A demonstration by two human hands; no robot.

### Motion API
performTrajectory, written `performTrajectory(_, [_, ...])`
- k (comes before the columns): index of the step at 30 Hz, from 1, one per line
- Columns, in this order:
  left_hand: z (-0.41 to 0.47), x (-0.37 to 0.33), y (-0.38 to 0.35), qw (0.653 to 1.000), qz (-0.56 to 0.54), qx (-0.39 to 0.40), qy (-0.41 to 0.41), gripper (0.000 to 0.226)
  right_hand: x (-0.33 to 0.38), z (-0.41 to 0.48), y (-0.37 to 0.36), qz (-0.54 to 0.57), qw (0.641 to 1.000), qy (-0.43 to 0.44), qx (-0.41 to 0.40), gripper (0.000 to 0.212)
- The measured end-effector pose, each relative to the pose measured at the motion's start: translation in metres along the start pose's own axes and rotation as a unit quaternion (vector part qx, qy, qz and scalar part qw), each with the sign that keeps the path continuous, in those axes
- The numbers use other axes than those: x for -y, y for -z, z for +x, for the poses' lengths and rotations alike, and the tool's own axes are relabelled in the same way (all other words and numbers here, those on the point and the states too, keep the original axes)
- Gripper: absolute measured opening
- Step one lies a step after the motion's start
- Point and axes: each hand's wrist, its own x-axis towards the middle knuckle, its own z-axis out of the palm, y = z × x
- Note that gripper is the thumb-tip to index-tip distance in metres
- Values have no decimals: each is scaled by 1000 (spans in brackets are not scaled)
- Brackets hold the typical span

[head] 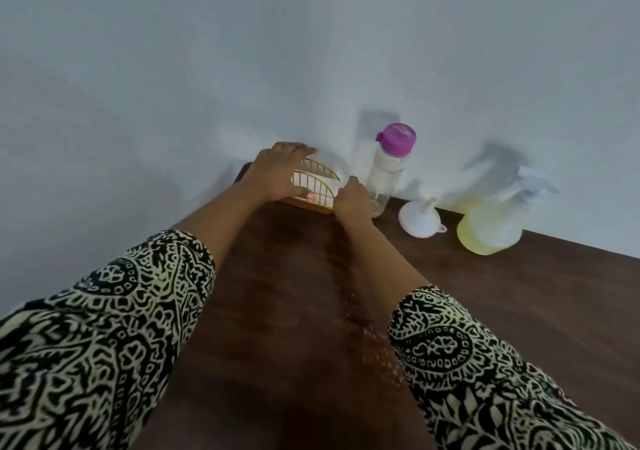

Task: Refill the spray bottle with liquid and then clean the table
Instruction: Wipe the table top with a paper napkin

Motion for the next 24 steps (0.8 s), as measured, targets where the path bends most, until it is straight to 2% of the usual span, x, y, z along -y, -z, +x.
performTrajectory(4, [9,23,-9,999,-30,-1,-22,72,3,12,-11,21,998,-47,-26,31])
performTrajectory(11, [11,29,-12,997,-55,-24,-49,61,6,16,-14,-33,997,-19,-75,21])
performTrajectory(20, [10,30,-20,996,-63,-37,-42,61,6,13,1,-180,968,123,-127,22])
performTrajectory(24, [9,30,-19,997,-66,-26,-39,64,10,8,11,-130,961,197,-144,29])
